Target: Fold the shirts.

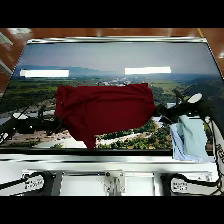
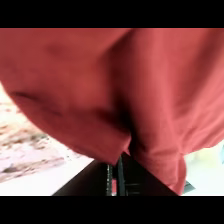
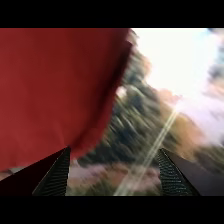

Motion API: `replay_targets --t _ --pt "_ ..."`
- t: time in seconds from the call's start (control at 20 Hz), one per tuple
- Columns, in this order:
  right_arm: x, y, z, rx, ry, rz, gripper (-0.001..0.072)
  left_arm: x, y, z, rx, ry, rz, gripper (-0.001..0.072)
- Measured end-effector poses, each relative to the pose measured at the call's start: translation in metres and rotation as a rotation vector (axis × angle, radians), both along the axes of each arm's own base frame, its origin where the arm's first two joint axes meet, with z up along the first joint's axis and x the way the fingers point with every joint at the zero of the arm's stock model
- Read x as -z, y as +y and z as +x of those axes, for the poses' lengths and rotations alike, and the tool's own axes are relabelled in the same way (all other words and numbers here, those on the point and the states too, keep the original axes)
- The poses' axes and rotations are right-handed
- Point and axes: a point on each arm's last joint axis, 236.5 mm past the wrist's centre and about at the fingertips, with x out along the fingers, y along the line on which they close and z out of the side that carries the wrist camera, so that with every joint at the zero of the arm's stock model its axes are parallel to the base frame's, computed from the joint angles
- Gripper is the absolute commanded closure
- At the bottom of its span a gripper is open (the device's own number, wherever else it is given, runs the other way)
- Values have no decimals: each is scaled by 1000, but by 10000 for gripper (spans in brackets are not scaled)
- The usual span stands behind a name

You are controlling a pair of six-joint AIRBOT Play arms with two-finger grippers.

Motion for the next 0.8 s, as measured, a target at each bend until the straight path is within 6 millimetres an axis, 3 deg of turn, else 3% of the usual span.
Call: replay_targets --t 0.15,0.2,0.25,0.35,0.4,0.55,0.6,0.7,0.8 --pt "17 18 9 16 0 17 39 -17 3 9 8 -67 18 666" --pt "21 24 12 27 2 25 72 -22 3 12 10 -87 23 666" --pt "24 29 16 42 -3 30 193 -27 4 16 11 -106 27 666" --pt "32 33 26 64 -29 9 580 -37 7 24 14 -142 38 666" --pt "35 33 32 83 -44 -2 642 -42 8 29 15 -160 44 666" --pt "28 38 45 102 -91 1 644 -60 16 46 10 -223 63 668" --pt "17 39 51 88 -128 3 644 -70 21 53 6 -253 72 668" --pt "-22 43 63 -3 -239 -6 644 -110 32 73 0 -364 105 667" --pt "-90 43 75 -133 -413 -52 644 -176 43 94 -5 -538 164 667"
